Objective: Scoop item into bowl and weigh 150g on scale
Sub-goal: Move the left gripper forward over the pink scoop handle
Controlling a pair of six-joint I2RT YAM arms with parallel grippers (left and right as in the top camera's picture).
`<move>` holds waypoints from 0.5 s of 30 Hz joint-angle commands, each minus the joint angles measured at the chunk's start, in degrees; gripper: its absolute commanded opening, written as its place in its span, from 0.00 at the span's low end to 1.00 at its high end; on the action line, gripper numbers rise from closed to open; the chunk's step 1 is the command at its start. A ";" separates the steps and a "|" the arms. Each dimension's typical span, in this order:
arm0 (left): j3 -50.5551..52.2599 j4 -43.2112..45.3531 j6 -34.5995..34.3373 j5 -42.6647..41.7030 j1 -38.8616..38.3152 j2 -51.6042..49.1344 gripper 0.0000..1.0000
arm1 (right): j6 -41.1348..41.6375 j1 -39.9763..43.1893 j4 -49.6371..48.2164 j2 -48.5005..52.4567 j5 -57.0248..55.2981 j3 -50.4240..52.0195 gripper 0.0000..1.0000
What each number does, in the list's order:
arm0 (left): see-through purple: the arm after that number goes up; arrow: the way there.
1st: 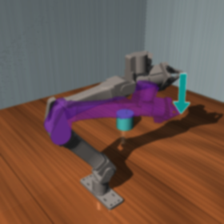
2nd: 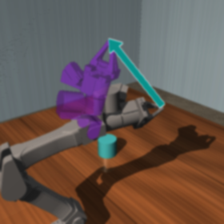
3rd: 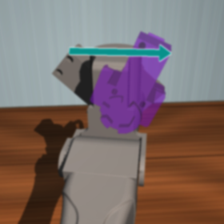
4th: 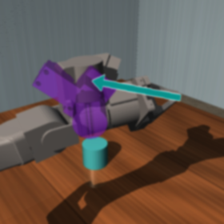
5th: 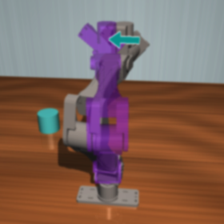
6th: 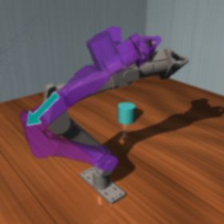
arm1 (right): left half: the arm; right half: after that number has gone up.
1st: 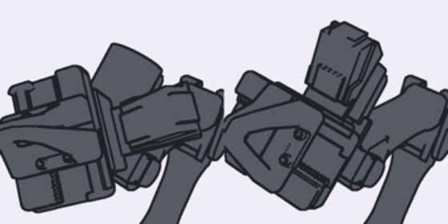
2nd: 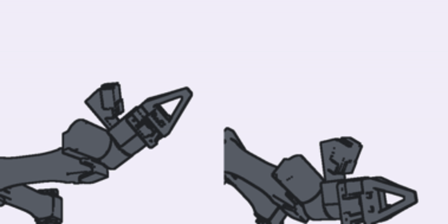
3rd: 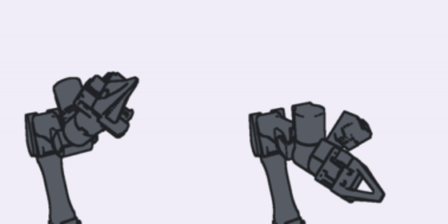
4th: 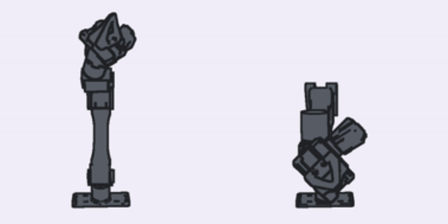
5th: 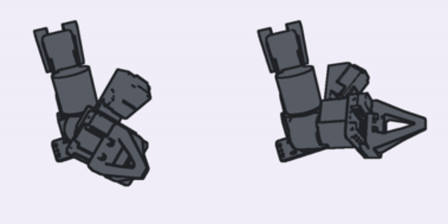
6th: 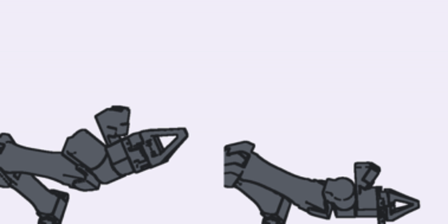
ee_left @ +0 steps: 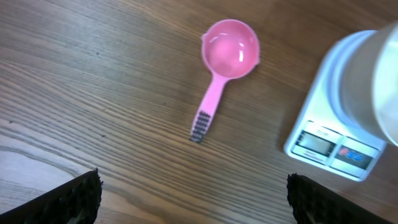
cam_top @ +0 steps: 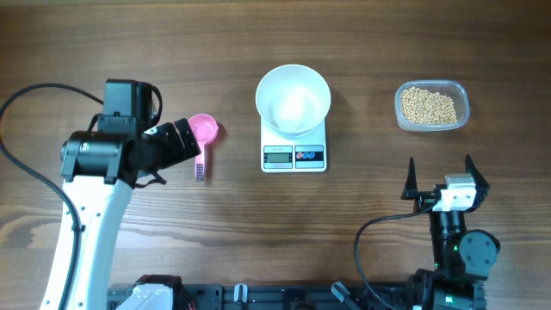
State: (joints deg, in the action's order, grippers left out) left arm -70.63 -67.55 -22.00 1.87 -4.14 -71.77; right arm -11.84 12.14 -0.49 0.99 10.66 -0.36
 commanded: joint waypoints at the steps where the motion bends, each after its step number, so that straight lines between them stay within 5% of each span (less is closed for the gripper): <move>1: 2.51 0.48 -1.25 1.92 -0.20 -3.08 1.00 | -0.02 -0.28 -0.28 -0.46 0.09 0.04 1.00; 15: 3.04 7.39 1.16 -4.63 2.86 -16.06 1.00 | -0.02 -0.28 -0.28 -0.46 0.09 0.04 1.00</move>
State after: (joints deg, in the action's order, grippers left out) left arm -68.03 -61.39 -21.76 -1.41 -3.84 -86.61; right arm -11.84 12.14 -0.47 0.99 10.66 -0.36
